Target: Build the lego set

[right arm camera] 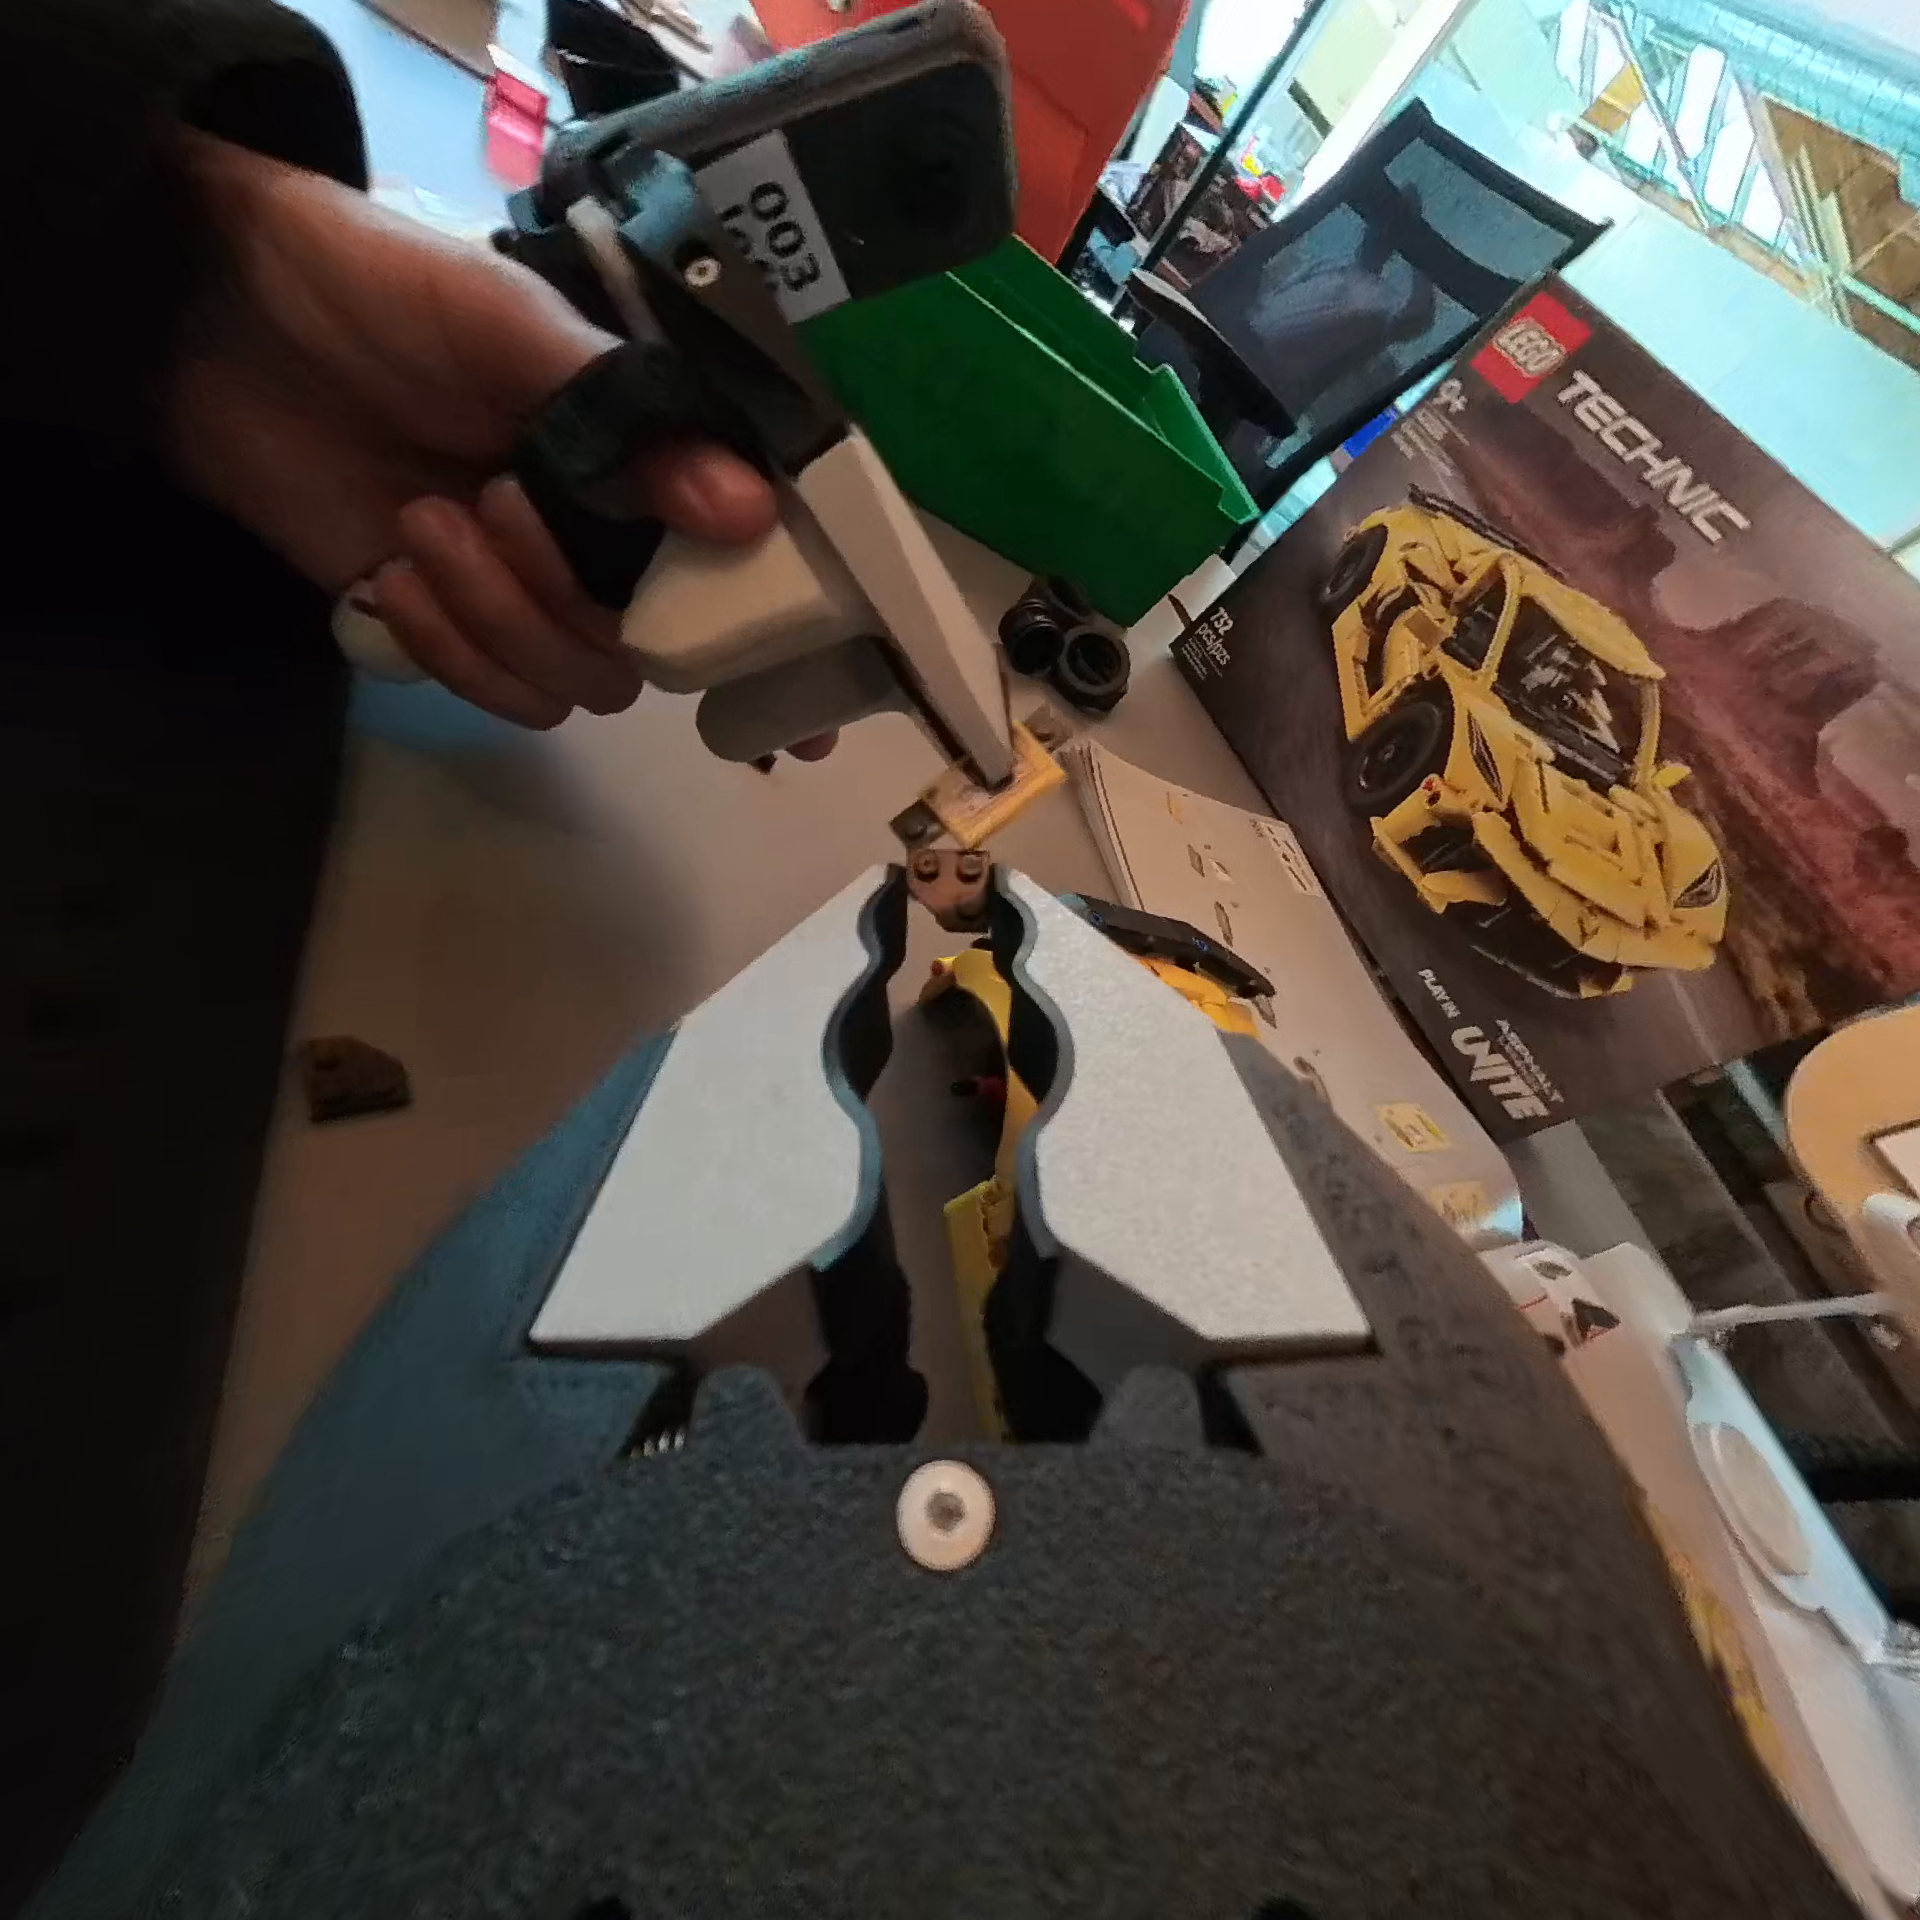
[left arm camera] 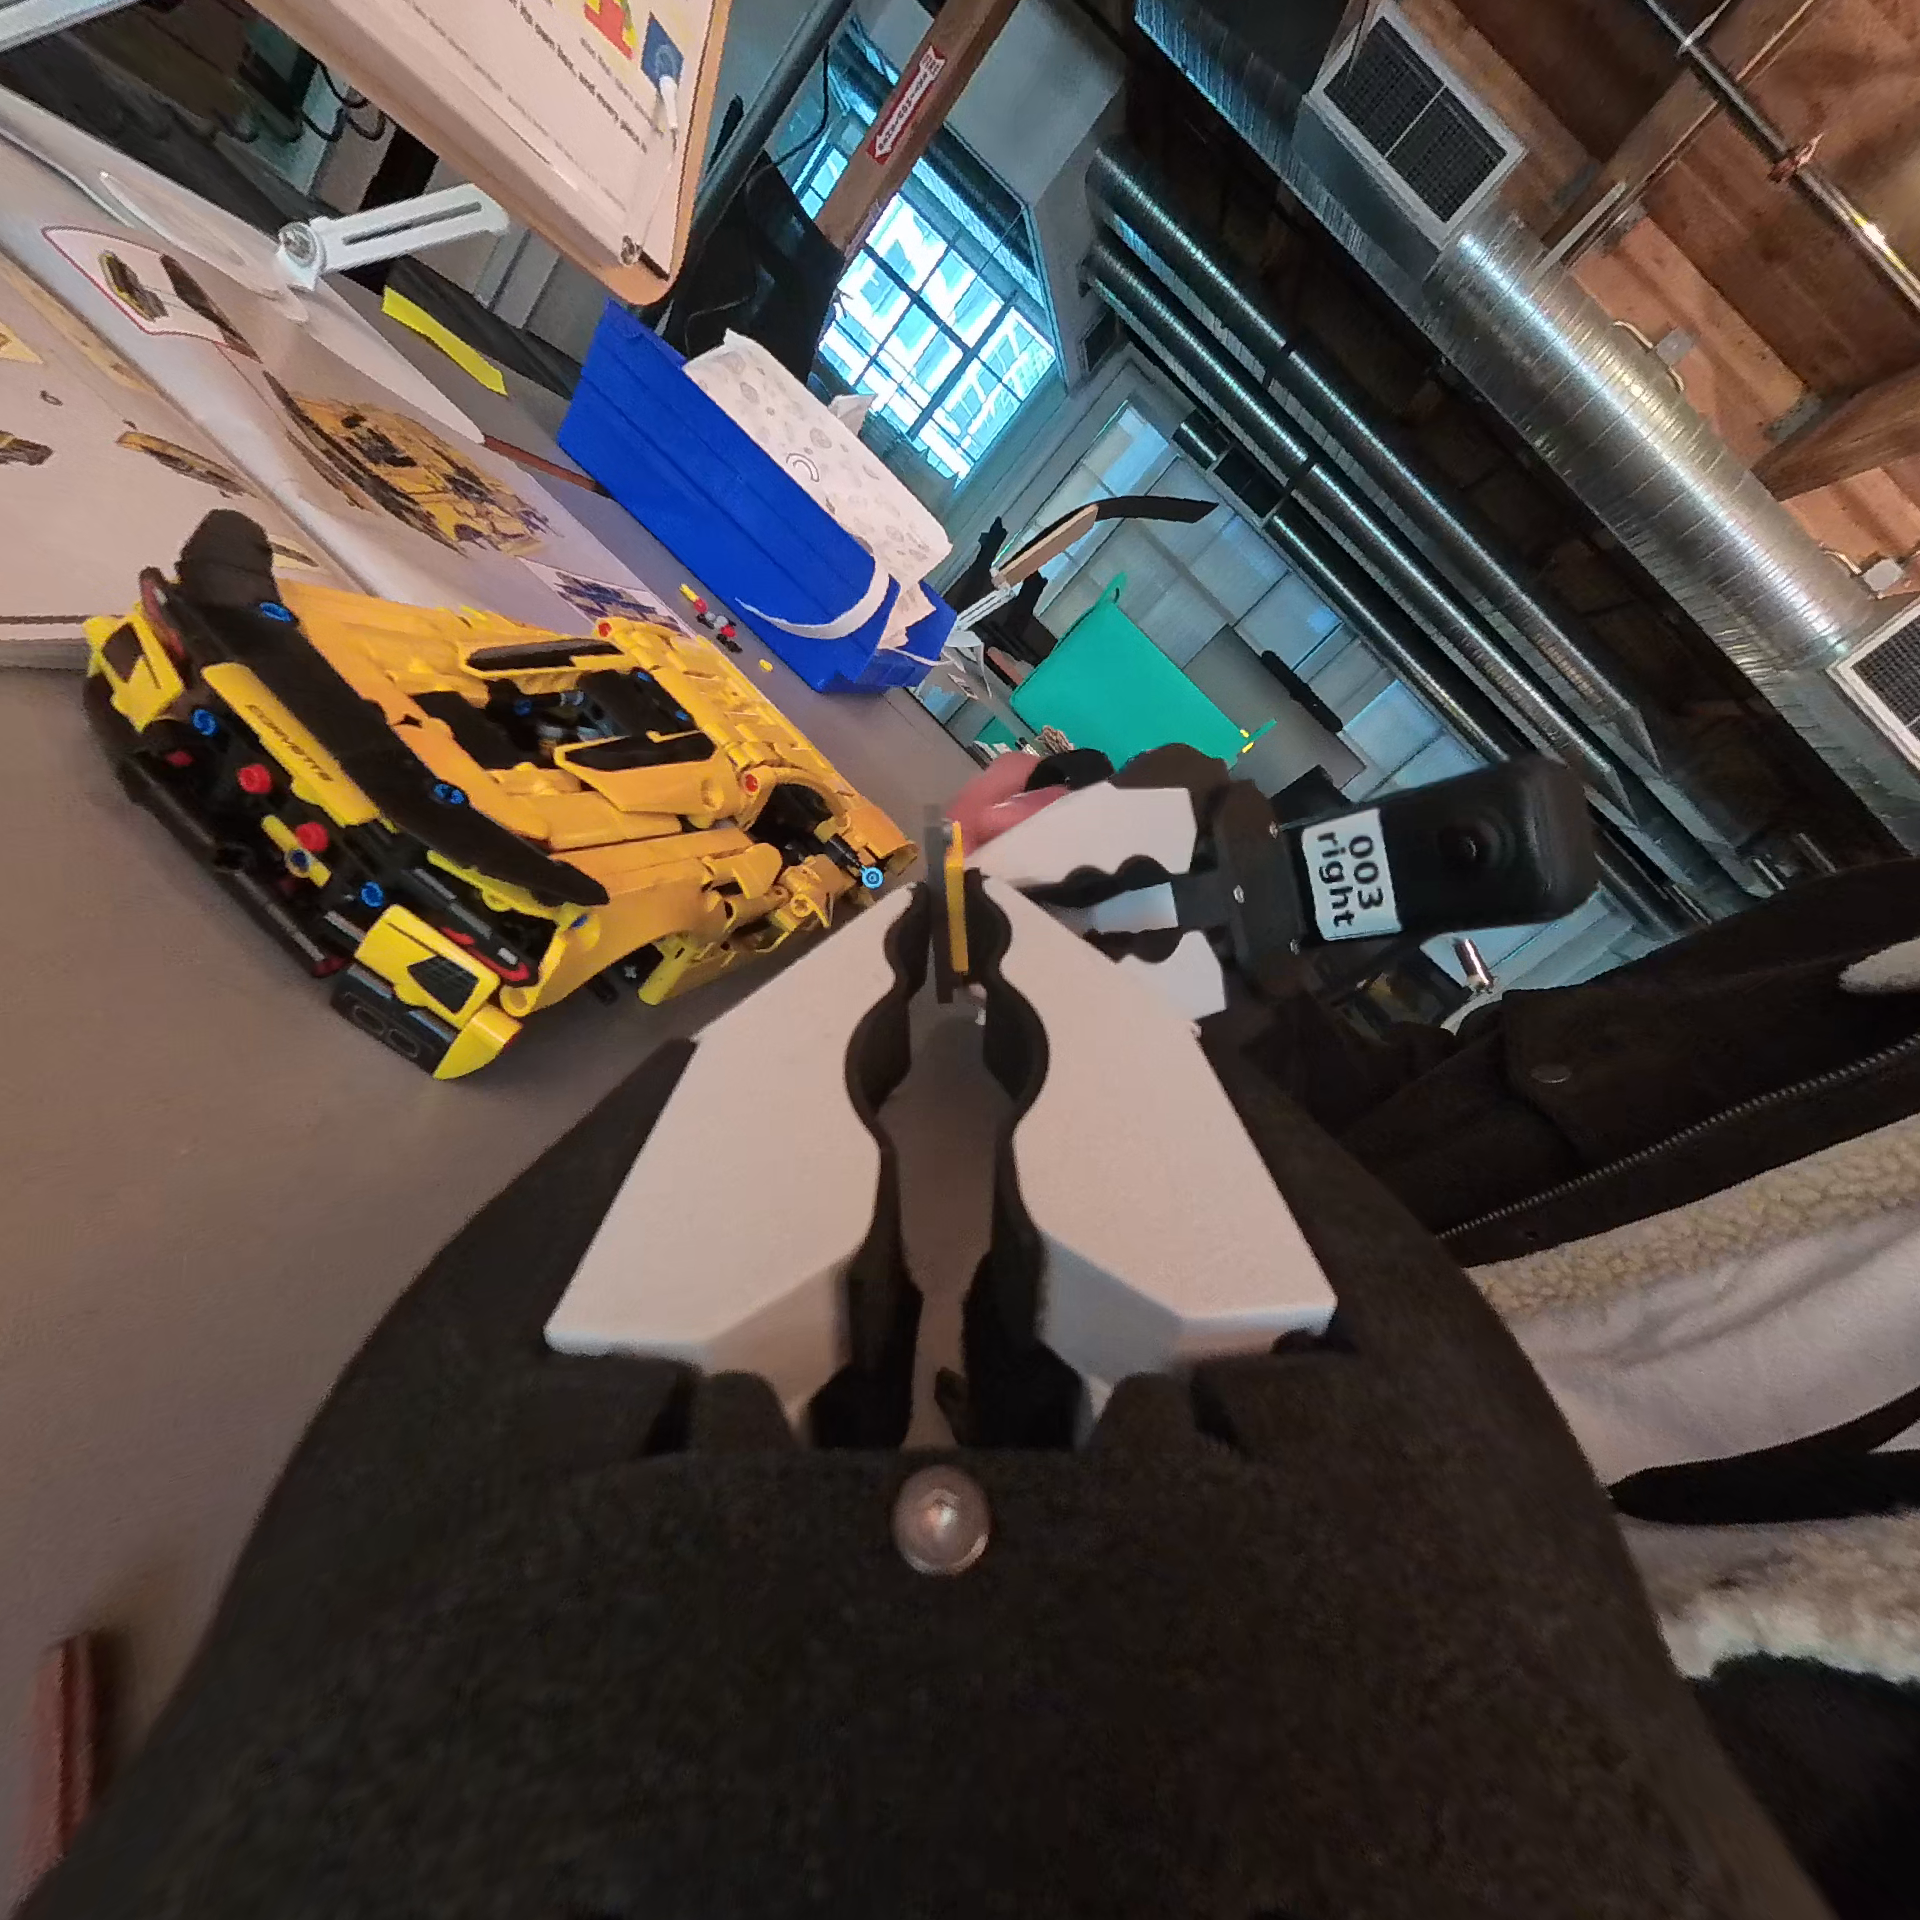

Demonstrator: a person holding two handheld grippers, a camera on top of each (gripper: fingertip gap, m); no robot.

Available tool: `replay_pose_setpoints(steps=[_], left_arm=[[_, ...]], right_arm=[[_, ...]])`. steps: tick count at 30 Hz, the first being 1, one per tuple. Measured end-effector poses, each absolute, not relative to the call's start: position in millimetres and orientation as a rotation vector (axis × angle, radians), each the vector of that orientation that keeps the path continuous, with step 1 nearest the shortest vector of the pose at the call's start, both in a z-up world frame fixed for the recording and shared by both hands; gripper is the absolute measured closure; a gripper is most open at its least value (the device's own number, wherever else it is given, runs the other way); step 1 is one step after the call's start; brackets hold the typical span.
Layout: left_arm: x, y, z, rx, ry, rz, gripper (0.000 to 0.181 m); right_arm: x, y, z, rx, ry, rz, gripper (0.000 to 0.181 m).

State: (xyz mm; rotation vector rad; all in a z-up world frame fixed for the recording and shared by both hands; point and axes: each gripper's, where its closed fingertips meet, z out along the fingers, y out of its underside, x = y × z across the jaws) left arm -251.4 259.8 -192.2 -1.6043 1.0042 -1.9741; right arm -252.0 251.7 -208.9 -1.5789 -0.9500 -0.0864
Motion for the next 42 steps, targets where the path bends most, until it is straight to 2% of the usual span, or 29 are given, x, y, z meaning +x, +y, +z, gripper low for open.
replay_pose_setpoints(steps=[12, 23, 29, 39, 42], left_arm=[[-250, 253, -196, -1.659, 1.002, -2.122, 0.176], [-252, 248, -193, -1.641, 1.008, -2.187, 0.176], [-254, 251, -188, -1.608, 0.981, -2.174, 0.176], [-253, 251, -189, -1.611, 0.99, -2.164, 0.176], [-254, 253, -188, -1.609, 0.973, -2.167, 0.176]], right_arm=[[-256, 243, -212, -1.457, -1.176, -0.076, 0.166], [-256, 238, -211, -1.538, -1.061, 0.166, 0.166], [-265, 192, -280, -1.863, -1.335, 0.485, 0.165], [-258, 185, -301, -1.968, -1.379, 0.494, 0.165], [-251, 188, -300, -2.011, -1.299, 0.474, 0.153]])
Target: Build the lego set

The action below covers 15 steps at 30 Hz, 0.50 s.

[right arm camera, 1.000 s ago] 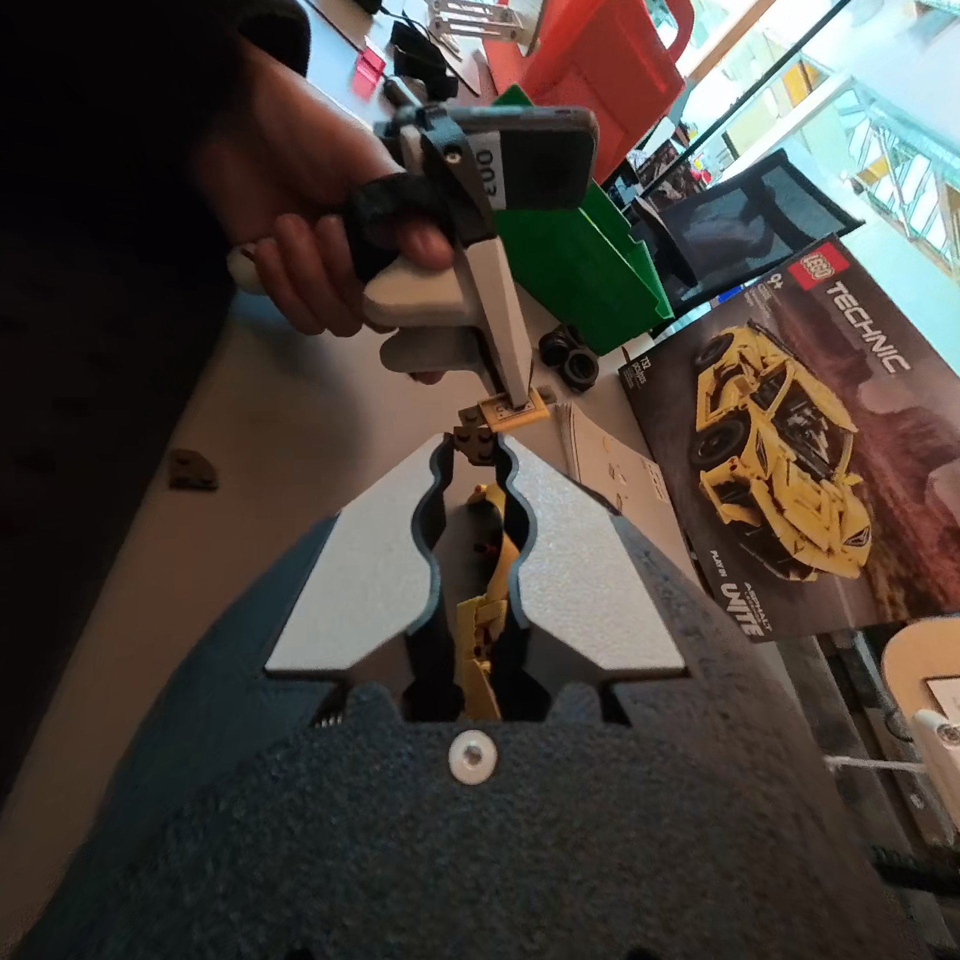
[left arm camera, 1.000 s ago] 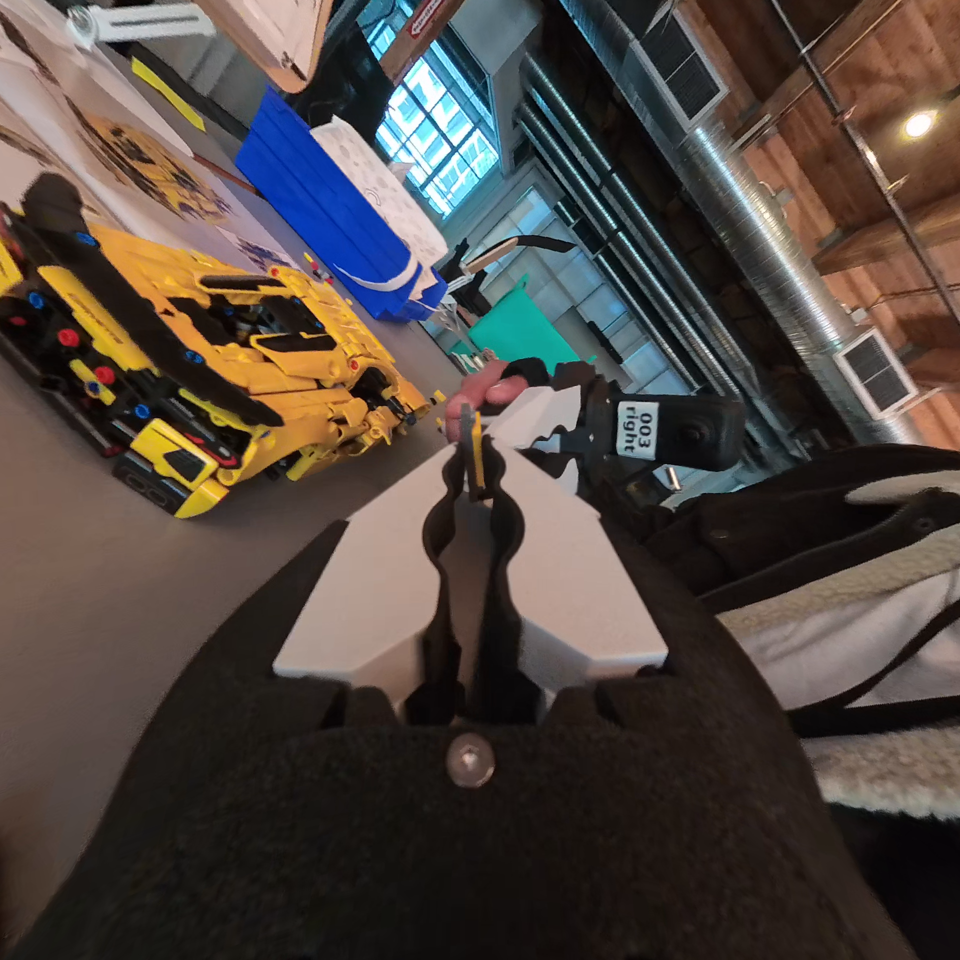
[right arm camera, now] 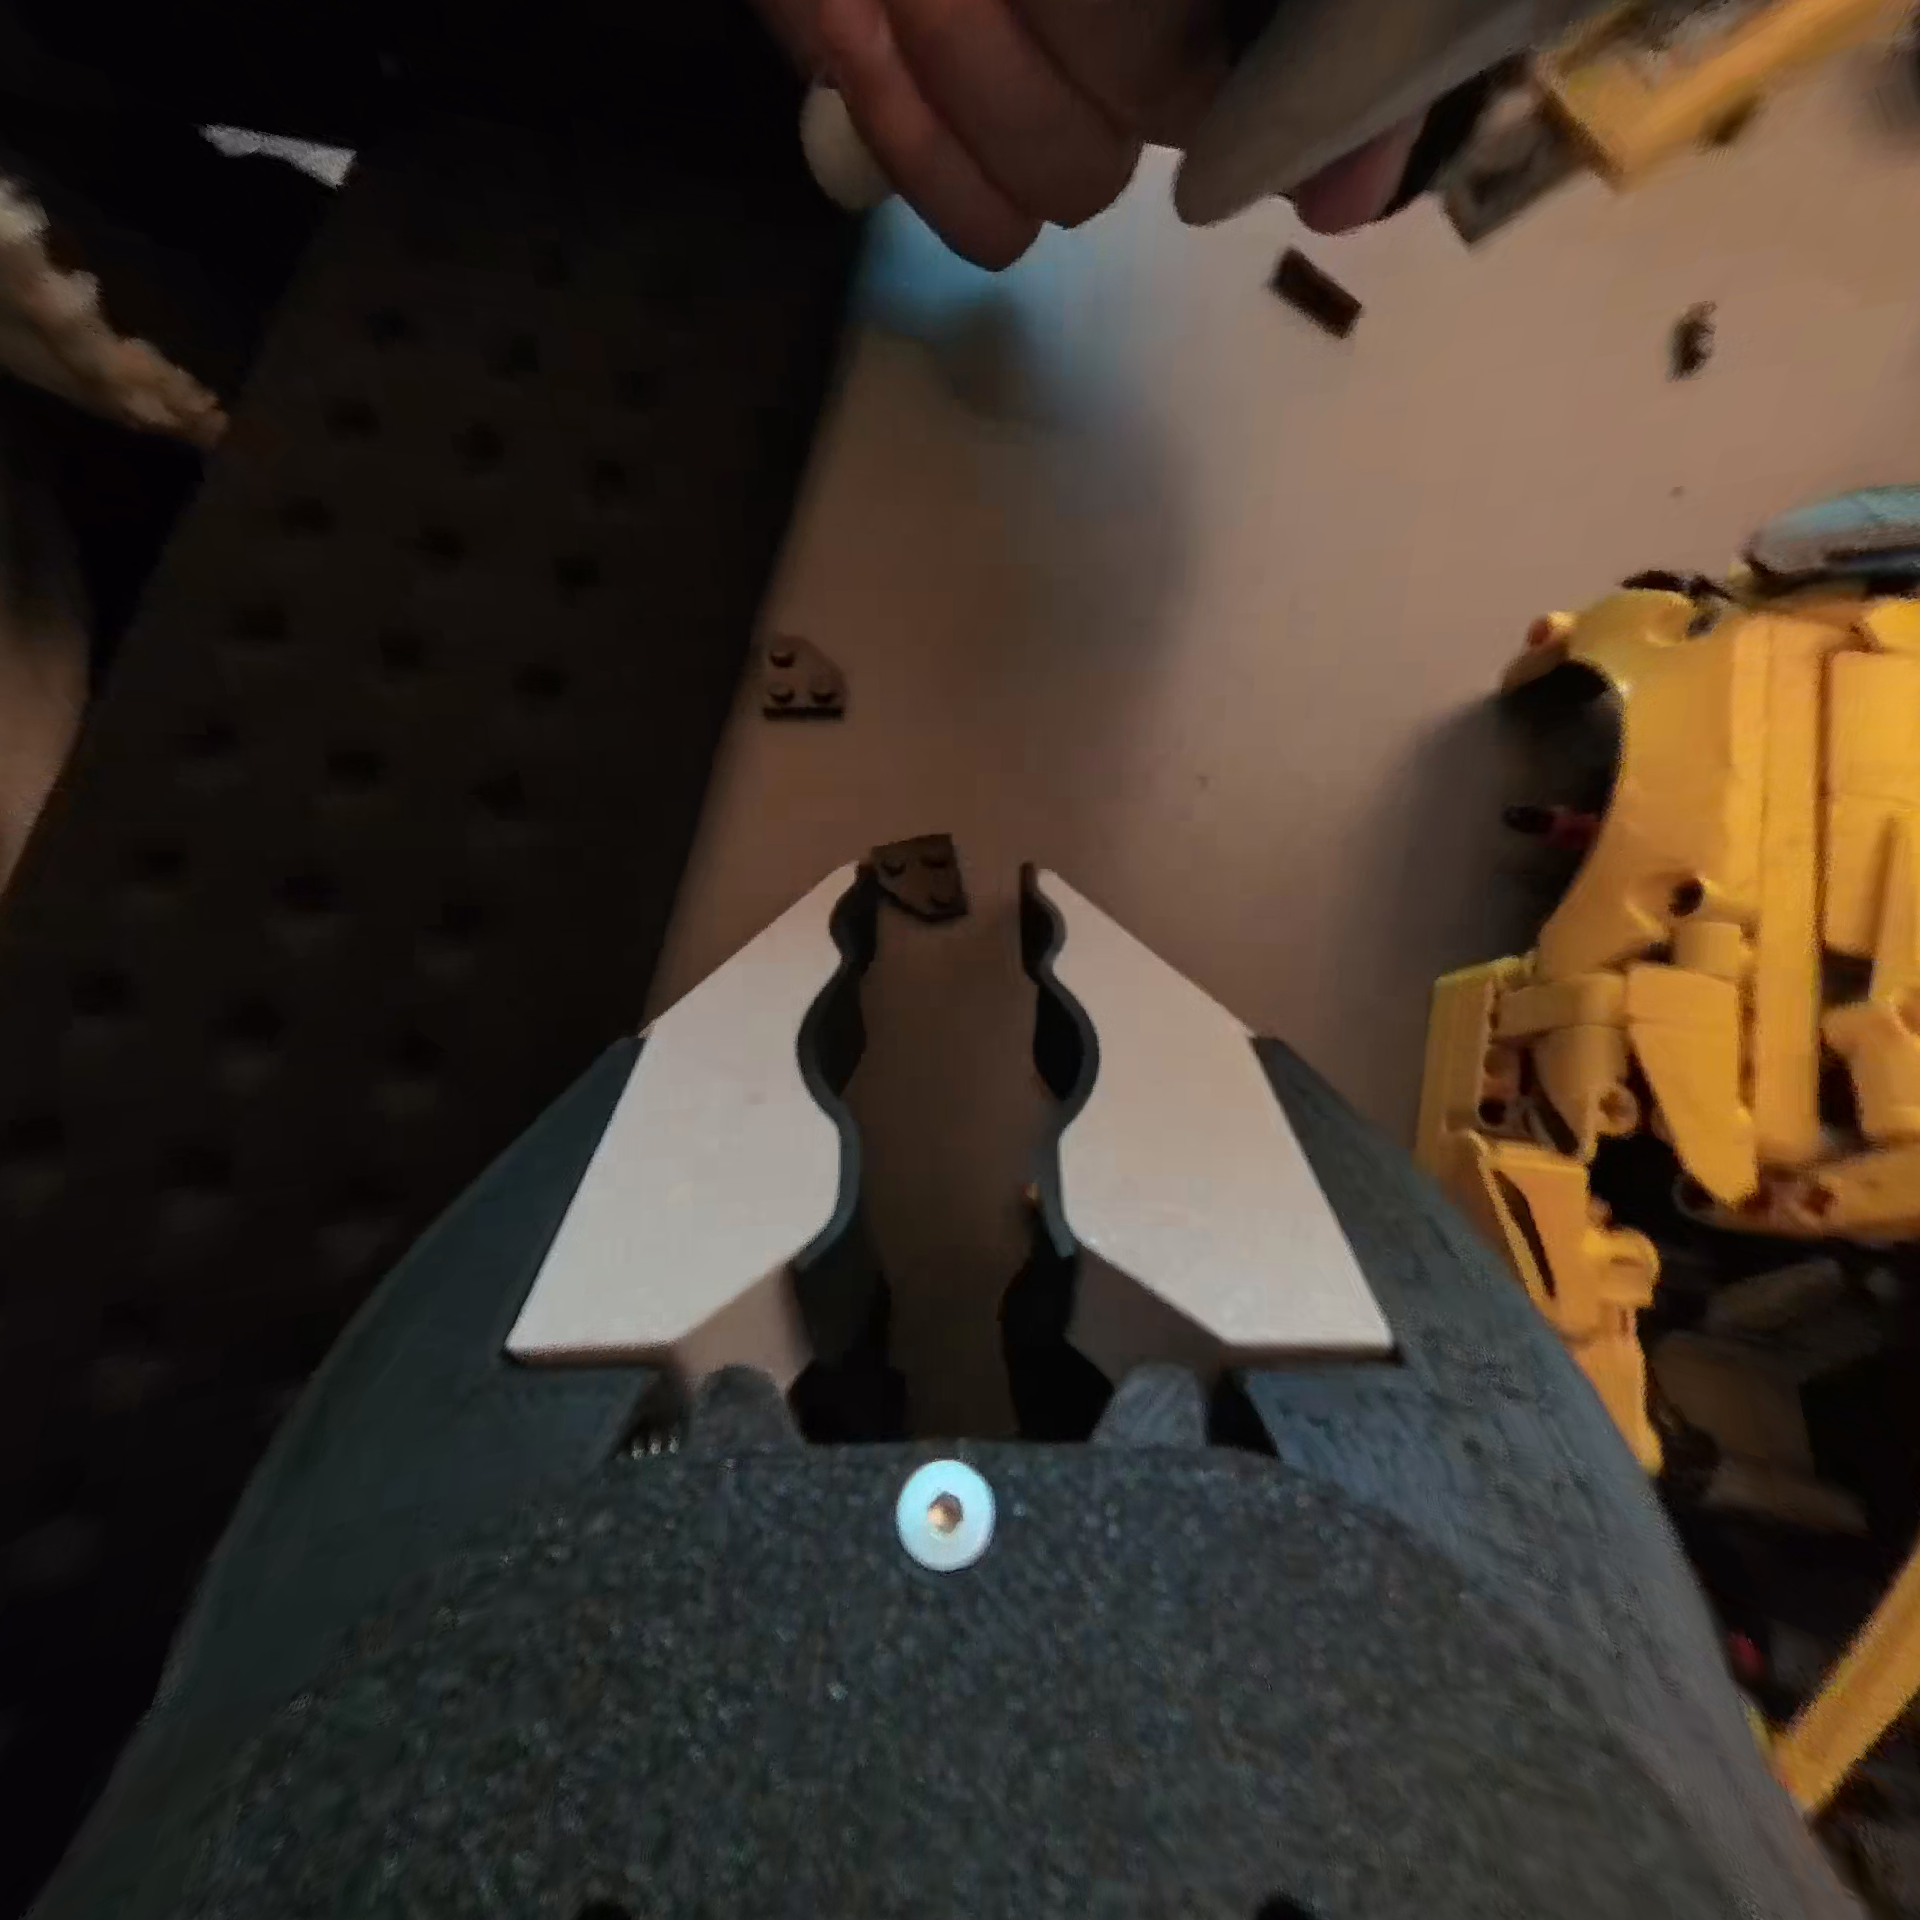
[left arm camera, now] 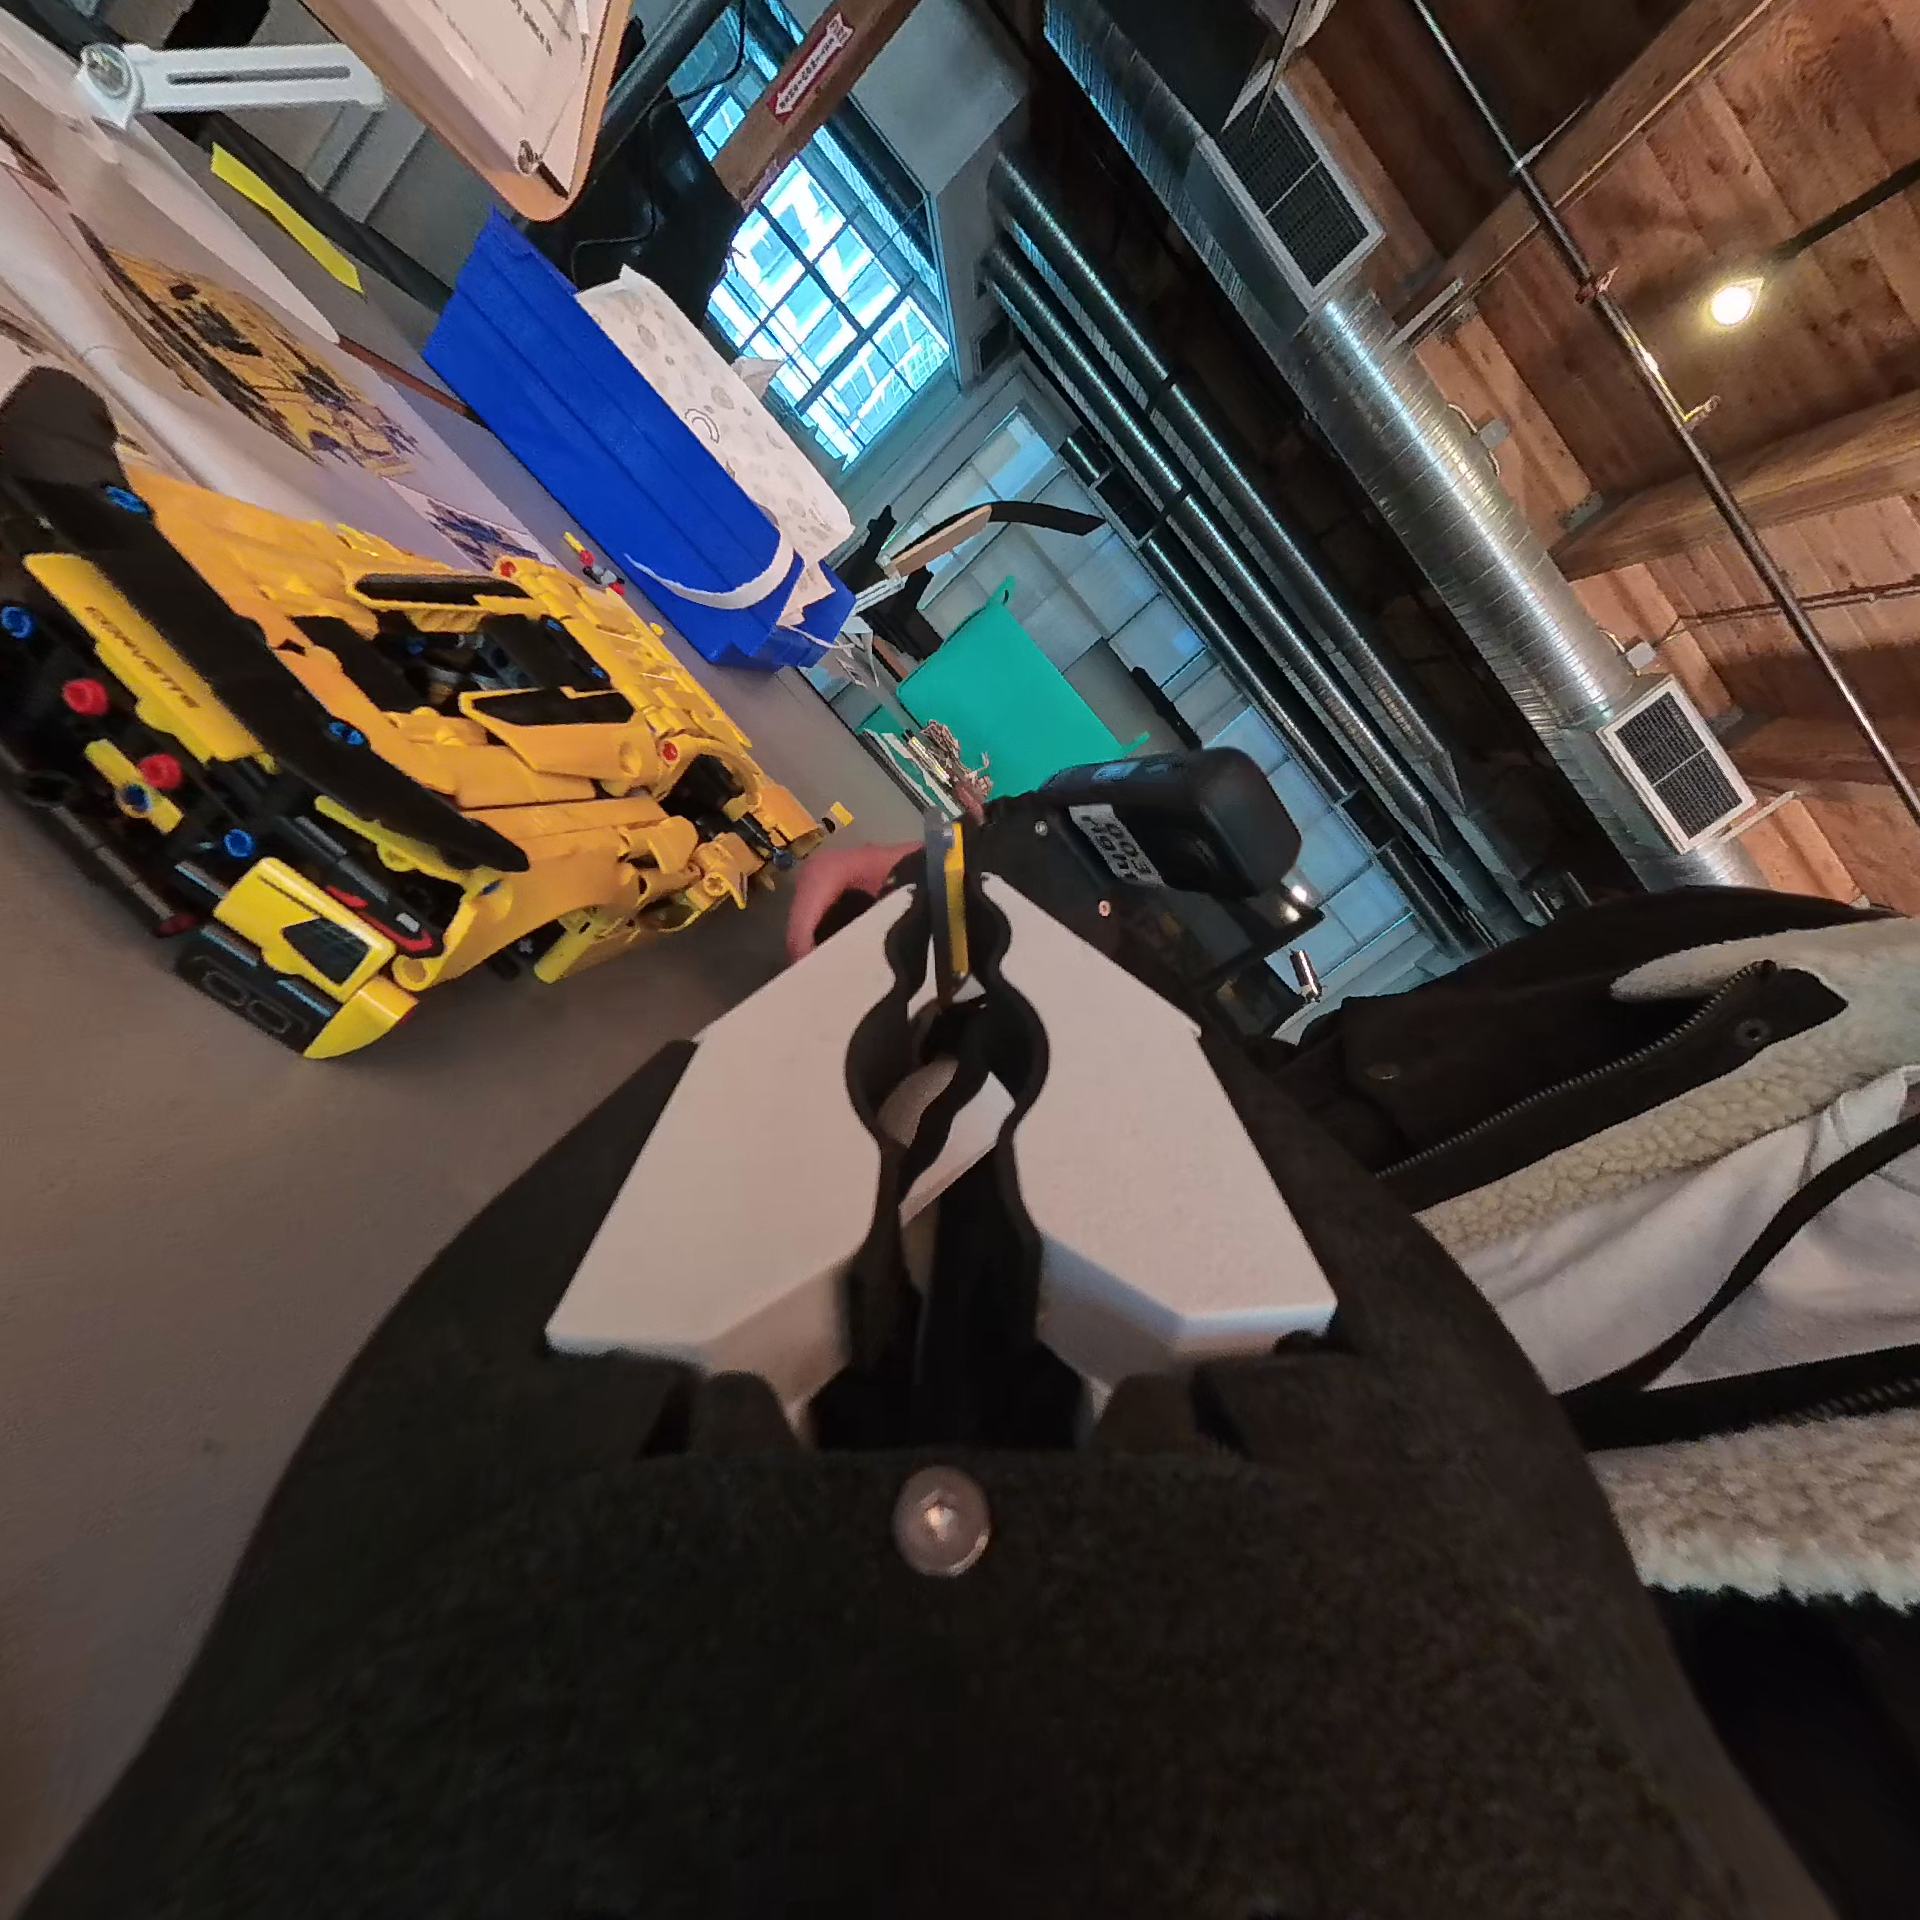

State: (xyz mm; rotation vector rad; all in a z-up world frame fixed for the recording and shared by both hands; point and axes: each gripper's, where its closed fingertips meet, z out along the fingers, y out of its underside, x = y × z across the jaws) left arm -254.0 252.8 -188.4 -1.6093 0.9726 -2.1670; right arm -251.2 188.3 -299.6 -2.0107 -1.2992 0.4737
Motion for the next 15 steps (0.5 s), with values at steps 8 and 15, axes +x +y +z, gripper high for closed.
replay_pose_setpoints(steps=[8, 15], left_arm=[[-253, 253, -190, -1.618, 0.976, -2.158, 0.176], [-253, 253, -190, -1.619, 0.975, -2.154, 0.176]], right_arm=[[-248, 176, -288, -2.19, -0.853, 0.463, 0.146], [-253, 177, -301, -2.254, -0.843, 0.456, 0.153]])
